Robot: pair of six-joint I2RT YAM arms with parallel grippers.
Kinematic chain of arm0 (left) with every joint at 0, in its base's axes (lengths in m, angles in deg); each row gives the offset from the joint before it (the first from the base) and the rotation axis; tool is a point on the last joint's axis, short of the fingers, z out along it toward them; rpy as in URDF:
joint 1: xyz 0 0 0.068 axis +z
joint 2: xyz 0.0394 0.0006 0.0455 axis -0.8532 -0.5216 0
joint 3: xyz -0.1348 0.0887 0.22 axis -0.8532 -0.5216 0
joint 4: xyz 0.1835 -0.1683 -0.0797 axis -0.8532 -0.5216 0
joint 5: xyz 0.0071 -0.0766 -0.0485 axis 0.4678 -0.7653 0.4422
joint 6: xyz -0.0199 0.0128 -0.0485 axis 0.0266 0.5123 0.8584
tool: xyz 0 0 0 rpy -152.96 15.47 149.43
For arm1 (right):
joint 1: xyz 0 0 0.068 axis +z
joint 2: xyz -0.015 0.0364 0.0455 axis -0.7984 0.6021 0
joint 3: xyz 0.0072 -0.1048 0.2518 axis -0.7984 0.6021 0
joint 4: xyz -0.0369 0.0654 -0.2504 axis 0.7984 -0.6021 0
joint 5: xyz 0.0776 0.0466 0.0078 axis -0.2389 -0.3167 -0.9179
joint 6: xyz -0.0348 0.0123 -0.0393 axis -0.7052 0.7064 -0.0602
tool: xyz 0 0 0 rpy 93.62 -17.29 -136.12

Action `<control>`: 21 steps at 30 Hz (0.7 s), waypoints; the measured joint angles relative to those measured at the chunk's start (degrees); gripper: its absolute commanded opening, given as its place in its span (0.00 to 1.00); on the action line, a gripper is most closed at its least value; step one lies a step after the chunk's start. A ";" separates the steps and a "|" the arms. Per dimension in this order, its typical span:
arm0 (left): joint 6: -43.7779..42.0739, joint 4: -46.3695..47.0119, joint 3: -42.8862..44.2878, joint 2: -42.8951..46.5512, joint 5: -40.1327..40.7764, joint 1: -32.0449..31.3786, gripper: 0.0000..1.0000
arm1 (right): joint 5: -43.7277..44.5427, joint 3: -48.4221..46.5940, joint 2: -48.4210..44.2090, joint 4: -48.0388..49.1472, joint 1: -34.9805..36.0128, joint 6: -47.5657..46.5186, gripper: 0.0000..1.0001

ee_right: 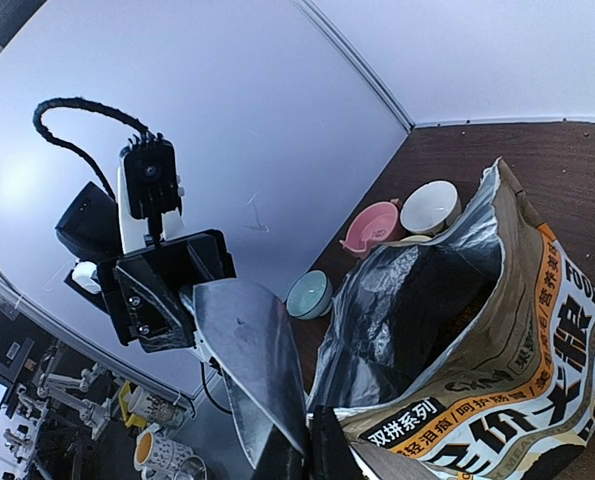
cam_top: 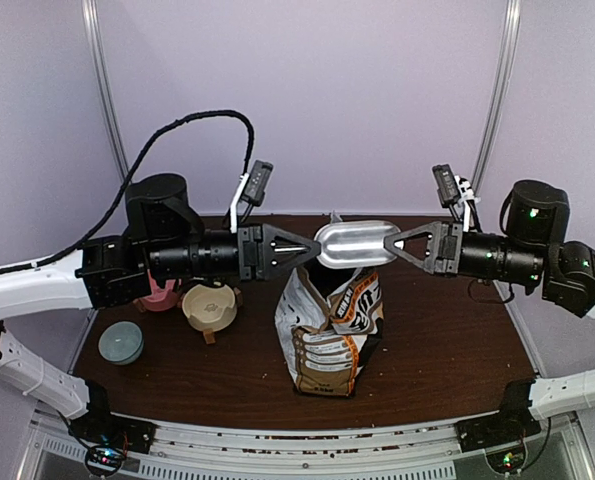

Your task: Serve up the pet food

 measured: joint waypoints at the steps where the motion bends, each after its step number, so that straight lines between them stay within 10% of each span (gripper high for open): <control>1: 0.02 -0.02 0.00 0.00 0.11 0.00 0.26 | 0.00 0.00 -0.02 0.00 0.00 0.02 0.00; 21: 0.68 1.75 -0.02 0.33 -1.79 0.20 0.00 | 0.35 0.00 -0.57 -0.37 -0.09 0.59 0.06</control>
